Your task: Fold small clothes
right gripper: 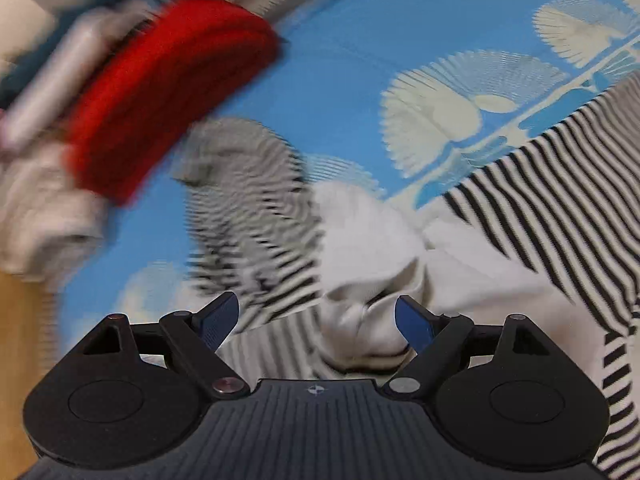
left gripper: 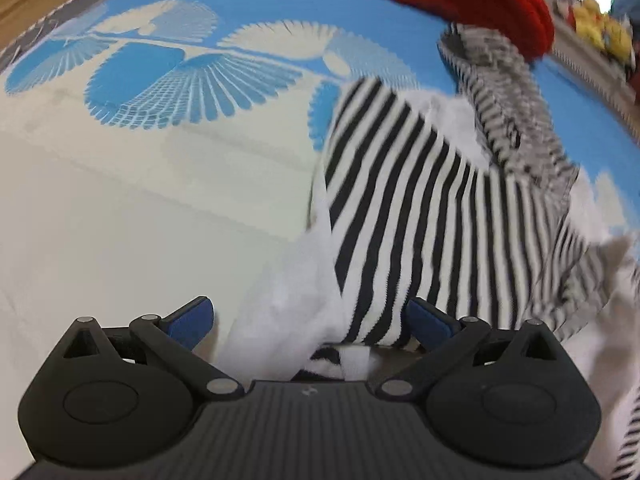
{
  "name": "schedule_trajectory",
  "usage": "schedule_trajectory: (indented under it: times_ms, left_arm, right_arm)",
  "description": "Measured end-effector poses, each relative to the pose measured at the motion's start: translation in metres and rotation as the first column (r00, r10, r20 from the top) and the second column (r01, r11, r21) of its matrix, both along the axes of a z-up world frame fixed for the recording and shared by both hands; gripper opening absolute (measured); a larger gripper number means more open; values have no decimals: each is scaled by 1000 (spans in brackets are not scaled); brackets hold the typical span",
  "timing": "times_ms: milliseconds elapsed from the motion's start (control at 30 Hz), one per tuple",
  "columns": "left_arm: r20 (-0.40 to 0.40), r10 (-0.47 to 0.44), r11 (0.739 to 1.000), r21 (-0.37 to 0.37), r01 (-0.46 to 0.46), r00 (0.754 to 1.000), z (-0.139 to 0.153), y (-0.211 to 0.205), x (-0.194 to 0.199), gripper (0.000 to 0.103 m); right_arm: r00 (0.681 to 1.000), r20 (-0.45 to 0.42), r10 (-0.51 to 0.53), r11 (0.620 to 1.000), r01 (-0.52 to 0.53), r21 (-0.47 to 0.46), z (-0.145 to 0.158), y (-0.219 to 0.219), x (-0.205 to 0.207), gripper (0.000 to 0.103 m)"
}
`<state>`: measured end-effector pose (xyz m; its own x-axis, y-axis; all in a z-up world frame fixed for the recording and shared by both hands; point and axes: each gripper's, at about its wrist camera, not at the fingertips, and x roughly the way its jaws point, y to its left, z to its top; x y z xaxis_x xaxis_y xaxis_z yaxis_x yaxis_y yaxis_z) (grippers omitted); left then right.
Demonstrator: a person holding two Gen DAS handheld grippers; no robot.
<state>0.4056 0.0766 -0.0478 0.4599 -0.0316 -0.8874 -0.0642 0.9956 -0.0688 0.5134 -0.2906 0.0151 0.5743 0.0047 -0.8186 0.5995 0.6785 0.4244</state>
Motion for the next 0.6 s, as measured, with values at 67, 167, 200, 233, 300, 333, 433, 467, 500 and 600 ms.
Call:
schedule_trajectory:
  times_ms: [67,167,200,233,300,333,433,467,500,600]
  left_arm:
    - [-3,-28,998,61,28,1000,-5,-4,-1,103]
    - [9,-23,995,101,22,1000,-6,1,-2,103]
    - [20,-12,994,105,10,1000,-4,5,-3,102]
    - [31,4,994,109,-8,1000,-3,9,-3,101]
    - [34,32,994,106,-35,999,-3,18,-2,98]
    - [25,44,994,96,-46,999,-5,22,-1,98]
    - [0,64,994,85,-64,998,-8,28,2,98]
    - [-2,69,994,89,-68,998,-8,28,2,98]
    - [-1,73,993,94,-73,997,-8,29,2,98]
    - [3,90,990,110,-90,996,-6,28,3,98]
  right_arm:
    - [991,-122,-46,994,33,-100,-16,10,23,86]
    - [960,-263,-97,974,36,-226,-45,12,28,69]
    - [961,-260,-91,977,36,-210,-51,9,21,30]
    - [968,-240,-69,986,30,-163,-53,6,15,12]
    - [980,-199,-3,993,-21,-118,-43,7,5,11]
    - [988,-150,42,990,-61,-128,-31,11,2,11]
    - [974,68,218,970,-208,-126,16,22,-13,11]
    - [948,159,276,957,-256,-134,31,22,-22,11]
    - [909,246,337,938,-303,-165,44,23,-34,11]
    - [835,358,419,896,-315,-314,44,10,-73,17]
